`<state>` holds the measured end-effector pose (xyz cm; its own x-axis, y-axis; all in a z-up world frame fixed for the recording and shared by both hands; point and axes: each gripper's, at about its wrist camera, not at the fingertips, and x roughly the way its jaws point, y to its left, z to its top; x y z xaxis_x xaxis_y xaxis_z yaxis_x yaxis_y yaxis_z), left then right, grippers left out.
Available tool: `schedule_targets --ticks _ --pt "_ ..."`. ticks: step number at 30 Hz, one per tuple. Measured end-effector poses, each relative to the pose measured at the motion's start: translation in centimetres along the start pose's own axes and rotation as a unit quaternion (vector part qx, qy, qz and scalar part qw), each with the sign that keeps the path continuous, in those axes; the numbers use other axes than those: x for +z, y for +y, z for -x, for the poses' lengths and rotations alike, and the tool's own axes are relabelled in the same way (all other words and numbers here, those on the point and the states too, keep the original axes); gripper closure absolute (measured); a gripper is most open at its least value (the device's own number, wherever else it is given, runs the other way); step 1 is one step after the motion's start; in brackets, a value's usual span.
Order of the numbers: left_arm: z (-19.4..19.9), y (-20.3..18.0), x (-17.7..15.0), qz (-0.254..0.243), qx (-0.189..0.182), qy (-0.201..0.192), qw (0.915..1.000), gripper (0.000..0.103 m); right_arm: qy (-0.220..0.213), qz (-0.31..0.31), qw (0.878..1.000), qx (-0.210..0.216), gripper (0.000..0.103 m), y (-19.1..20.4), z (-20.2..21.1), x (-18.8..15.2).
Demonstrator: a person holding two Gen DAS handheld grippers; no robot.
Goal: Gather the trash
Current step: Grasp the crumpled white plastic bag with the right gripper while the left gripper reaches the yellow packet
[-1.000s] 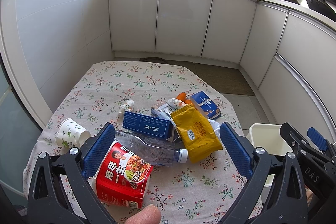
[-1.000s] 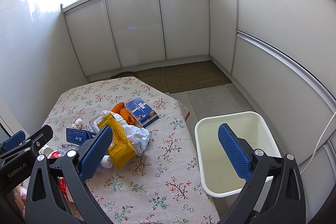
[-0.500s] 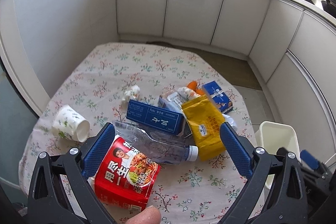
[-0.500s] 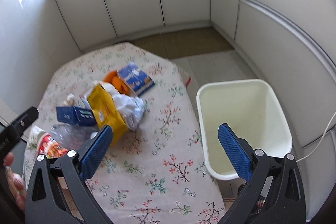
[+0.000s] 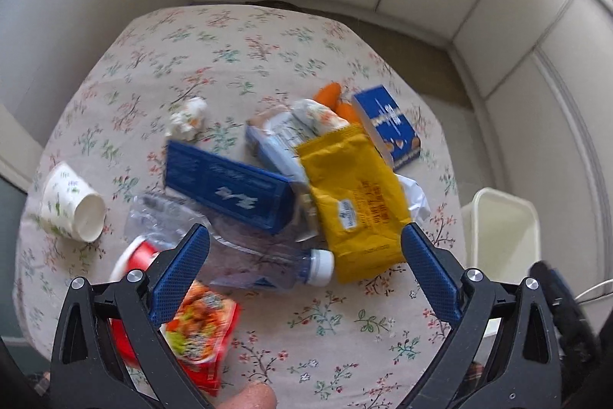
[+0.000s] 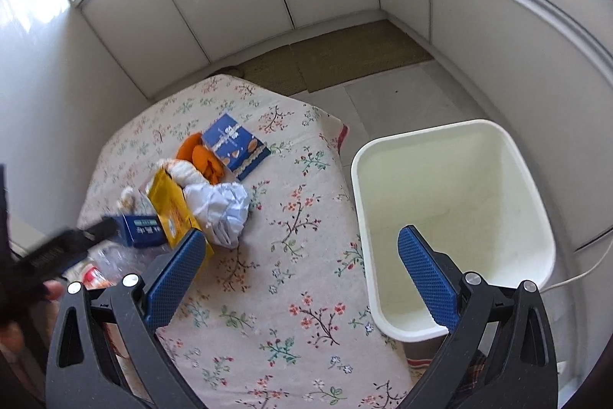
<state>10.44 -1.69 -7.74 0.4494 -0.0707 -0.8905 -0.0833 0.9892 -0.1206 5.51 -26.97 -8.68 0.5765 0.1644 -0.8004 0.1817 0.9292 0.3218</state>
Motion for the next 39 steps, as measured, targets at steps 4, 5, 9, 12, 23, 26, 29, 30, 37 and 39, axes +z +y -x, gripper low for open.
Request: schedule_targets --ticks 4,5,9,12,23,26,29,30,37,39 --pt "-2.0 -3.4 0.6 -0.018 0.028 0.019 0.9993 0.007 -0.003 -0.024 1.0 0.01 0.006 -1.7 -0.4 1.3" --pt "-2.6 -3.9 0.7 -0.02 0.035 0.026 0.9989 0.007 -0.004 -0.03 0.999 0.012 0.005 -2.1 -0.5 1.6" --pt "-4.8 -5.9 0.7 -0.032 0.08 0.044 0.9953 0.012 0.012 -0.051 0.998 0.017 0.006 -4.3 -1.6 2.7" --pt "-5.5 -6.5 0.8 -0.048 0.12 0.035 0.991 0.027 0.022 -0.054 0.998 0.025 0.006 -4.9 -2.4 3.0" --pt "-5.6 -6.2 0.3 -0.069 0.094 0.05 0.9919 0.09 0.072 -0.008 0.995 0.068 0.006 -2.8 -5.4 3.2" --pt "-4.2 -5.5 -0.2 -0.075 0.083 0.033 0.9932 0.097 0.071 0.008 0.995 0.072 0.006 -1.9 -5.6 3.0" --pt "-2.7 -4.6 -0.3 -0.073 0.061 0.012 0.9954 0.1 0.071 0.033 0.994 0.072 0.006 -0.6 -6.1 2.7" --pt "-2.0 -4.4 -0.3 -0.072 0.053 0.004 0.996 0.101 0.072 0.039 0.994 0.073 0.006 -0.2 -6.4 2.5" --pt "3.1 -2.5 0.2 -0.063 0.0 -0.079 0.9948 0.101 0.056 0.074 0.992 0.086 0.006 3.7 -8.4 1.5" --pt "4.2 -1.8 0.3 -0.068 0.0 -0.106 0.992 0.101 0.053 0.091 0.991 0.085 0.007 5.0 -8.8 1.2"
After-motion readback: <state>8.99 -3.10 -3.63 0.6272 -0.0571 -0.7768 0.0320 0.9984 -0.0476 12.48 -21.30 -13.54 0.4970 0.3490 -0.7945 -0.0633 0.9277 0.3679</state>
